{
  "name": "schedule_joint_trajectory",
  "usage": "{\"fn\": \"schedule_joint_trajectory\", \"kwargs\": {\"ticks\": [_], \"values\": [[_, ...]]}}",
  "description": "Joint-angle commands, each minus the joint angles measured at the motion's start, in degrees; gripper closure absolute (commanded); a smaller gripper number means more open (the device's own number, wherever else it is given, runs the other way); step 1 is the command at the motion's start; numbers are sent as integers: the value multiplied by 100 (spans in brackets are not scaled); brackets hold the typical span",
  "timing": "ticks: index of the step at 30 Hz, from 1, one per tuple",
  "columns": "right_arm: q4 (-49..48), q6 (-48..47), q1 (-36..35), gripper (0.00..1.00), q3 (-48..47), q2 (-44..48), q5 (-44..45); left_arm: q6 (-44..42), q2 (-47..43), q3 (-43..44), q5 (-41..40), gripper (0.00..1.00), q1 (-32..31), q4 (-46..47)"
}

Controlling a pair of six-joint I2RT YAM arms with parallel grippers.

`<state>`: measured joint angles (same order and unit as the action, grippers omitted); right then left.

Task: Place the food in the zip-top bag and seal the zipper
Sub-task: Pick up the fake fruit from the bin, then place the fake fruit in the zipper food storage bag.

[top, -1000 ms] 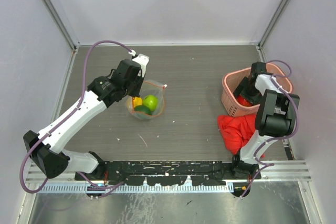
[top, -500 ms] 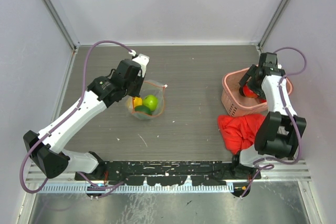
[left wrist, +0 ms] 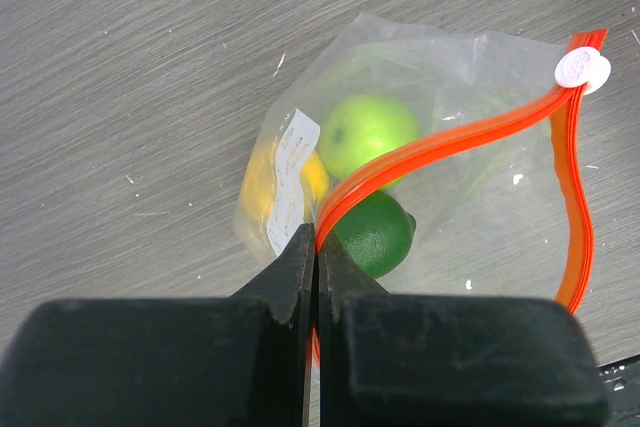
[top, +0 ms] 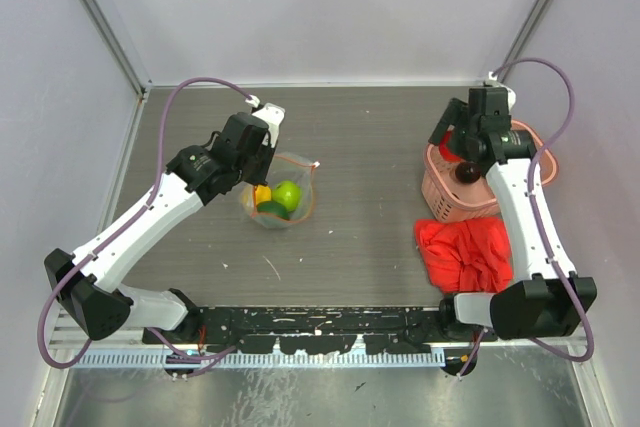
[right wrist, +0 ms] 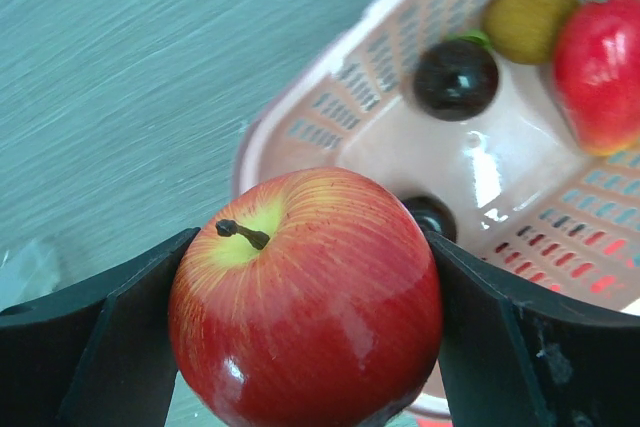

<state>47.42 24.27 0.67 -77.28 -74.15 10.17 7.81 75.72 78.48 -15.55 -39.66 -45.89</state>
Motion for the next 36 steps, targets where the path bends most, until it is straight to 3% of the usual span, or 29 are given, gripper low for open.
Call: {"fn": "schedule_joint_trajectory", "kwargs": {"ticks": [1, 9, 23, 36], "values": [[-150, 60, -593, 56, -325, 312, 156, -35, -140, 40, 44, 100, -20, 317], [-630, 61, -2035, 56, -337, 476, 96, -26, -128, 46, 76, 100, -20, 309], [-2648, -386, -4412, 56, 369, 388, -215, -7, -102, 54, 129, 100, -22, 309], [-4517, -672, -5477, 55, 1173, -94, -781, 43, -29, 77, 190, 100, -22, 282]]}}
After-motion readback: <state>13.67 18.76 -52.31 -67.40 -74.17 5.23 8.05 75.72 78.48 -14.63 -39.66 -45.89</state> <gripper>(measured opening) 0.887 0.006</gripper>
